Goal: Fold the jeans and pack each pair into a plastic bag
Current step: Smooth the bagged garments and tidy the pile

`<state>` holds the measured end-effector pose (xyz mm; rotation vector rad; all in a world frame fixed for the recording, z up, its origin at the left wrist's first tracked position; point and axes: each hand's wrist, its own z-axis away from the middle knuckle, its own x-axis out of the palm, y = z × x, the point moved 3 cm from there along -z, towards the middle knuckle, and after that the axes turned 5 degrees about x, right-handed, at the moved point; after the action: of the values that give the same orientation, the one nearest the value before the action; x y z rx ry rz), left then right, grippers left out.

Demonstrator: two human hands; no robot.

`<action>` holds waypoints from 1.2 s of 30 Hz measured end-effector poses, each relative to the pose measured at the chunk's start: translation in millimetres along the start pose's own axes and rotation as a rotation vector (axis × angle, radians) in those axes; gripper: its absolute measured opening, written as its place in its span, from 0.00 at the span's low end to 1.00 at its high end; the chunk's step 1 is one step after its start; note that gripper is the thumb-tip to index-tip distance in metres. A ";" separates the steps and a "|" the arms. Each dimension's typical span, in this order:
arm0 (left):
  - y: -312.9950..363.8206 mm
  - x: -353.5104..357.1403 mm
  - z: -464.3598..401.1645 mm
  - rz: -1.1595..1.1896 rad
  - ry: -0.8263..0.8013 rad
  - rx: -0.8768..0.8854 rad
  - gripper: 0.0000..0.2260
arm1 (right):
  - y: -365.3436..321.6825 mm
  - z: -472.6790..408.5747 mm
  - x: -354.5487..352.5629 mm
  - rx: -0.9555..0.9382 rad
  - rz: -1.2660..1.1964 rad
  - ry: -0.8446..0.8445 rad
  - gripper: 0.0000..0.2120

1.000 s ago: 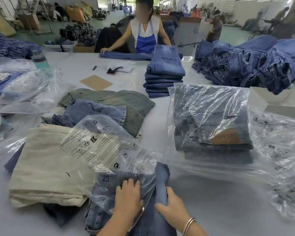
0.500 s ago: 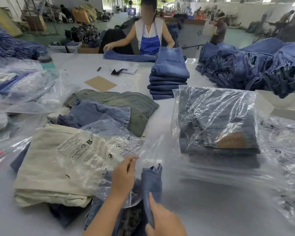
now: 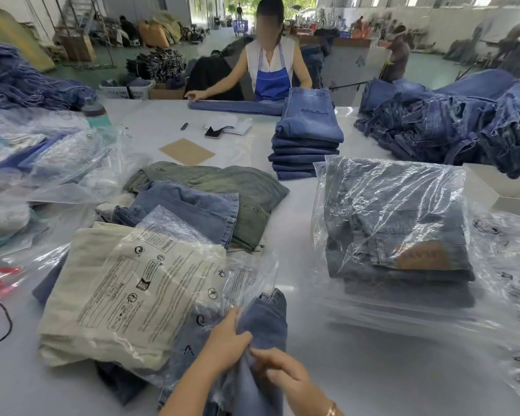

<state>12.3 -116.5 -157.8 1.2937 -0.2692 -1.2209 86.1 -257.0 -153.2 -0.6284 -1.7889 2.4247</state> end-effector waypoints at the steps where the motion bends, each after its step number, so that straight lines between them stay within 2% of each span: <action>1: 0.7 -2.9 0.3 0.007 -0.013 0.010 0.25 | 12.8 3.3 -9.9 0.026 -0.114 0.083 0.36; 2: 1.9 -6.4 1.1 0.023 -0.039 0.027 0.26 | 25.7 4.4 -19.2 0.052 -0.174 0.161 0.40; 4: 5.7 -13.1 5.2 0.062 -0.129 0.085 0.31 | 38.4 -0.8 -35.4 0.104 -0.167 0.239 0.39; 5: 8.5 -16.2 8.5 0.104 -0.170 0.117 0.31 | 42.0 -7.8 -41.5 0.137 -0.158 0.191 0.39; 9: 21.5 -25.7 13.9 0.331 -0.342 0.202 0.27 | 29.2 -47.7 -54.0 0.172 -0.021 -0.136 0.54; 11: 23.2 -30.3 13.8 0.410 -0.389 0.231 0.27 | 21.4 -61.3 -49.9 0.216 0.043 -0.224 0.51; 12: 21.2 -32.7 12.7 0.422 -0.386 0.228 0.27 | 21.1 -65.8 -46.6 0.243 0.049 -0.241 0.46; 15: 14.2 -40.6 7.5 0.379 -0.315 0.164 0.26 | 25.2 -69.6 -35.1 0.284 0.102 -0.255 0.21; 17: 12.7 -49.8 2.5 0.328 -0.197 0.161 0.15 | 24.2 -63.9 -30.0 0.314 0.129 -0.277 0.12; 18: 12.9 -58.7 1.1 0.243 -0.083 0.171 0.10 | 21.2 -60.6 -29.8 0.312 0.133 -0.268 0.12; 19: 13.3 -69.7 -0.3 0.104 0.055 0.190 0.09 | 16.5 -56.8 -31.9 0.297 0.123 -0.242 0.13; 21: 14.6 -87.6 -2.2 -0.207 0.238 0.250 0.12 | 2.3 -48.7 -39.9 0.246 0.039 -0.180 0.14; 23: 17.8 -95.8 -3.0 -0.471 0.268 0.286 0.14 | -15.8 -41.9 -50.3 0.195 -0.106 -0.141 0.16; 25: 19.7 -95.7 -5.0 -0.628 0.226 0.294 0.15 | -33.5 -36.1 -62.1 0.163 -0.245 -0.154 0.14; 26: 22.3 -93.1 -5.9 -0.638 0.195 0.308 0.15 | -41.1 -35.0 -67.6 0.148 -0.303 -0.183 0.14; 28: 31.0 -85.1 -7.2 -0.460 0.181 0.339 0.14 | -50.6 -33.7 -71.1 0.183 -0.356 -0.278 0.13; 31: 48.0 -73.8 -9.2 -0.207 0.237 0.446 0.15 | -55.6 -37.7 -57.3 0.324 -0.120 -0.427 0.18; 33: 56.8 -66.3 -8.0 -0.214 0.169 0.545 0.14 | -55.3 -44.5 -45.0 0.335 0.021 -0.476 0.24; 36: 56.3 -61.0 -3.0 -0.435 0.046 0.626 0.17 | -50.2 -54.8 -52.1 0.325 -0.140 -0.315 0.19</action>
<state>19.5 -77.6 -84.7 1.9938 -0.3654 -1.5347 143.9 -206.3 -105.0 -0.0928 -1.4105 2.7427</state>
